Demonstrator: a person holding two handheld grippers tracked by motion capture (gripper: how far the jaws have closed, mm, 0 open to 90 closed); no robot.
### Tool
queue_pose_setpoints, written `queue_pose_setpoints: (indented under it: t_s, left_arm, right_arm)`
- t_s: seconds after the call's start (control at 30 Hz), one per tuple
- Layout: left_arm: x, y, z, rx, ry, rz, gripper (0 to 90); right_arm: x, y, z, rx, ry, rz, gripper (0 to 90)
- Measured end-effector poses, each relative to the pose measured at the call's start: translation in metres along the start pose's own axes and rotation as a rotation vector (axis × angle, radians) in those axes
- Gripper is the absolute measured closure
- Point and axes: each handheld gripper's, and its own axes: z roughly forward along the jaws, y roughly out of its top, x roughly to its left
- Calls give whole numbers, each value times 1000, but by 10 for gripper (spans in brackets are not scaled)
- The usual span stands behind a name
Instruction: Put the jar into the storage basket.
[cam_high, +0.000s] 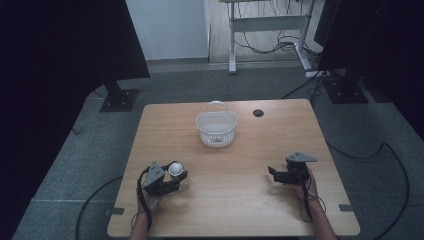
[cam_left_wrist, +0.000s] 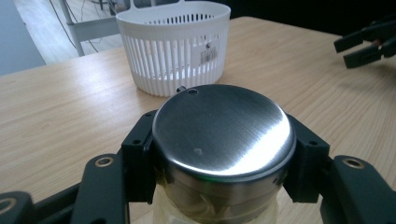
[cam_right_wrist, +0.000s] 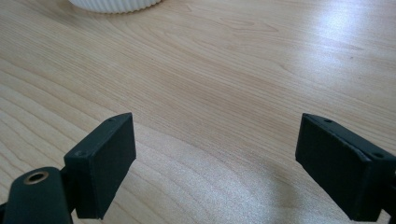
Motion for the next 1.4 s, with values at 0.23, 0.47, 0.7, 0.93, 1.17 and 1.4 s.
queue_pose_setpoints:
  t_s: [0.23, 0.47, 0.7, 0.93, 1.17, 1.4]
  left_arm:
    - [0, 4, -2, 8, 8, 6, 393]
    - [-2, 8, -1, 8, 2, 1, 393]
    - [-1, 14, 7, -4, -17, -20, 394]
    - [0, 28, 13, -11, -27, -18, 394]
    - [1, 44, 12, -21, -28, 1, 394]
    - [4, 57, 10, -23, -22, 14, 394]
  right_arm:
    - [1, 1, 1, 11, -2, -17, 116]
    - [-4, 0, -1, -14, 6, 14, 119]
    - [-6, 0, -2, -23, 21, 24, 120]
    - [-6, 0, -1, -19, 25, 18, 119]
    - [-5, 0, -1, -14, 24, 9, 119]
    - [-5, 0, -1, -12, 32, 6, 119]
